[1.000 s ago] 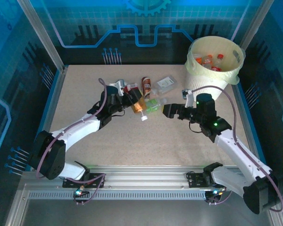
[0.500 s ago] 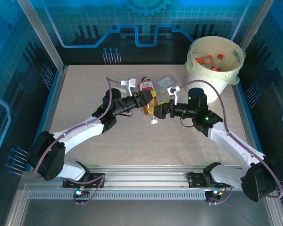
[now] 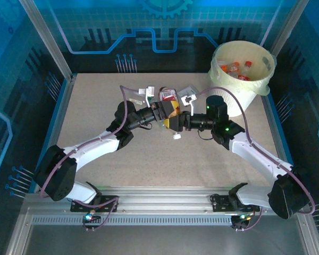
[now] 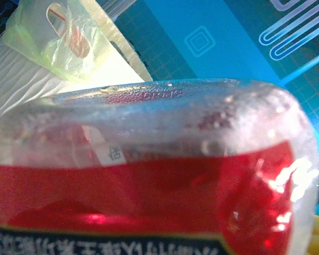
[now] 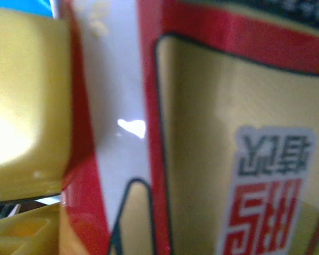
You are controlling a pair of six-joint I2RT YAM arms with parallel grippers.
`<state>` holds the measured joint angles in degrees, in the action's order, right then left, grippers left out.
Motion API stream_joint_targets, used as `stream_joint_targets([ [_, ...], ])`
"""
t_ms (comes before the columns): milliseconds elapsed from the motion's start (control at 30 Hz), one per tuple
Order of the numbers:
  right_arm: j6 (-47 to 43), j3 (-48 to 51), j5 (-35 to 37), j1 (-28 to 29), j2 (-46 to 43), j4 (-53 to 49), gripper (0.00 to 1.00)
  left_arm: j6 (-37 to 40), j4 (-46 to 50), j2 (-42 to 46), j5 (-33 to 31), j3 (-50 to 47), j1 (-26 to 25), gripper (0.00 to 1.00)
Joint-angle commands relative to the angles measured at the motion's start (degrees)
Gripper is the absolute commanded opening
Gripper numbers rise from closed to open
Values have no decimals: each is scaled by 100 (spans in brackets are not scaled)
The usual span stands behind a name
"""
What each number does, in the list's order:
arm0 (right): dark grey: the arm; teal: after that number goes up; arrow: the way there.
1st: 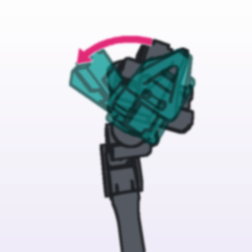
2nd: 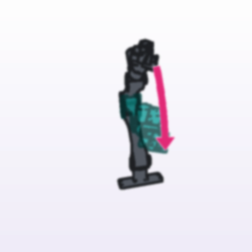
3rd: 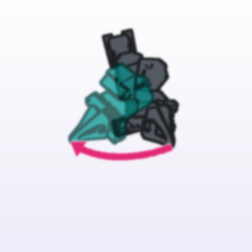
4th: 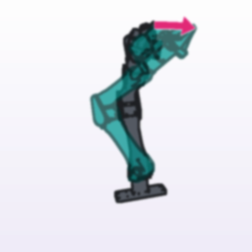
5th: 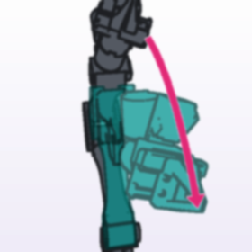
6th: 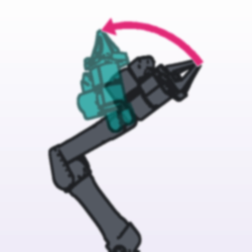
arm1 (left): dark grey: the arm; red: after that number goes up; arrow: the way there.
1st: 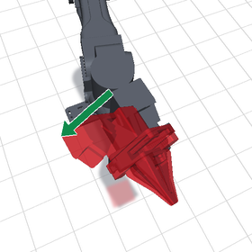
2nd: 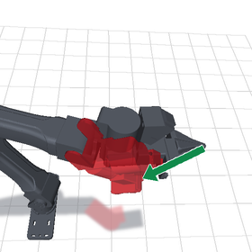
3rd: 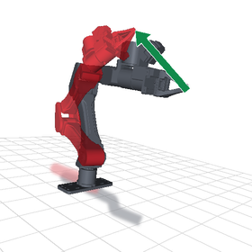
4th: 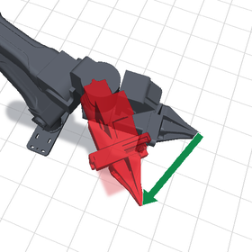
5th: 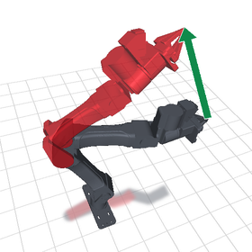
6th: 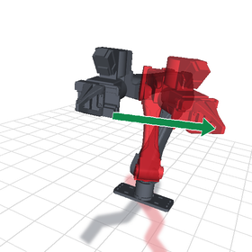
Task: Put the plastic bottles in the bin
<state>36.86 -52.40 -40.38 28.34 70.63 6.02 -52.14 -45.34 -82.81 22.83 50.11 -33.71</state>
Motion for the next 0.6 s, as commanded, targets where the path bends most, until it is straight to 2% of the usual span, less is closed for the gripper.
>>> stream_joint_targets([
  [0,-101,-217,-201,91,-10,-26,66,-49,-307,-47,63,87,-50,50],
  [67,-168,-242,-81,93,-14,-157,61,-34,-276,-39,27,79,-55,51],
  [233,-493,-309,510,111,-82,-644,52,177,107,12,-268,75,-47,62],
  [567,-854,-477,1384,102,-27,-1502,45,858,1493,331,-930,306,-42,81],
])
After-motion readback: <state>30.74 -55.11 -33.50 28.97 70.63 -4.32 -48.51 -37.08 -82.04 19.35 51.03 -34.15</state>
